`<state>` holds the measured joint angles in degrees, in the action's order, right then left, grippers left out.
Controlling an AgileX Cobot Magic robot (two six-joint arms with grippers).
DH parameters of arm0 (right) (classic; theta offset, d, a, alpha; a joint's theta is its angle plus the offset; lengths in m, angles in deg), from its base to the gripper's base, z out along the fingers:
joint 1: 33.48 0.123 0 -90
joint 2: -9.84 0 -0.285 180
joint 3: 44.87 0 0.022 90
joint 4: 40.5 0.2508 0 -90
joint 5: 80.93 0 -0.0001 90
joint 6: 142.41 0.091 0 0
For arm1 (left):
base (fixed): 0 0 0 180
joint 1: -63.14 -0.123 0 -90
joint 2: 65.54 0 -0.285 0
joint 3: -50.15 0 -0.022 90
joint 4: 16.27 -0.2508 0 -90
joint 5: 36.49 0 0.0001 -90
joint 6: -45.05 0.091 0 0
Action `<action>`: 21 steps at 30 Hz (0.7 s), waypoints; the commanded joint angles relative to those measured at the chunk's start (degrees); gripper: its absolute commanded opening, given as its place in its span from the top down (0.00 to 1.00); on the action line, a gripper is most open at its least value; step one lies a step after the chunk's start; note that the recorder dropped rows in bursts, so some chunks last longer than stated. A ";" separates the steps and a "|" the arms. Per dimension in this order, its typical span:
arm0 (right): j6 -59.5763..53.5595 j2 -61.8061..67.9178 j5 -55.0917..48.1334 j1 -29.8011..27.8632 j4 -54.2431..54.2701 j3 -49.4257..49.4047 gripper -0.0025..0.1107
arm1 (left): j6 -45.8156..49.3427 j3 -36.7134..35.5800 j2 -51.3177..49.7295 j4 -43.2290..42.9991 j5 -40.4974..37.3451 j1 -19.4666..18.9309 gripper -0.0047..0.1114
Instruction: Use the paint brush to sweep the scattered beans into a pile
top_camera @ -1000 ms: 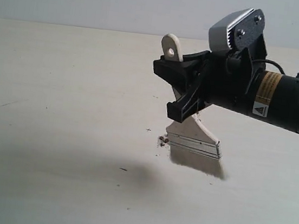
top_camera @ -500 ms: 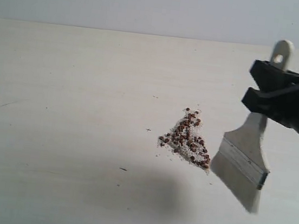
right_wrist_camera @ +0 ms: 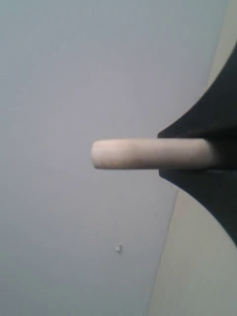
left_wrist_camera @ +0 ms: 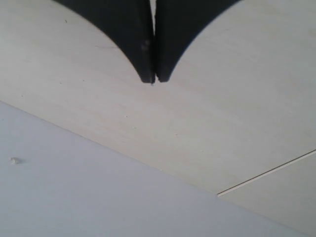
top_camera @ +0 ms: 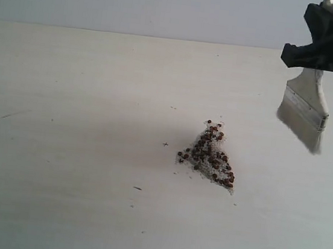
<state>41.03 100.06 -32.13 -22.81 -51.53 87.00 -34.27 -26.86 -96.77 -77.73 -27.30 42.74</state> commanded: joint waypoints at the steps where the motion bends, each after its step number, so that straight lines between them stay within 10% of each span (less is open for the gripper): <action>1: 22.96 8.18 3.27 -9.51 -33.03 8.16 0.98 | 0.13 -0.21 0.13 0.38 -0.12 -0.25 0.96; 5: 40.00 20.68 21.16 -17.86 -50.24 19.22 0.98 | 0.13 -0.21 0.13 0.38 -0.12 -0.25 0.96; 21: 46.37 43.26 21.16 -14.20 -54.30 45.98 0.98 | 0.13 -0.21 0.13 0.38 -0.12 -0.25 0.96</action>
<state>86.64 141.48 -12.20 -37.62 -106.18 129.46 -34.27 -26.86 -96.77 -77.73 -27.30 42.74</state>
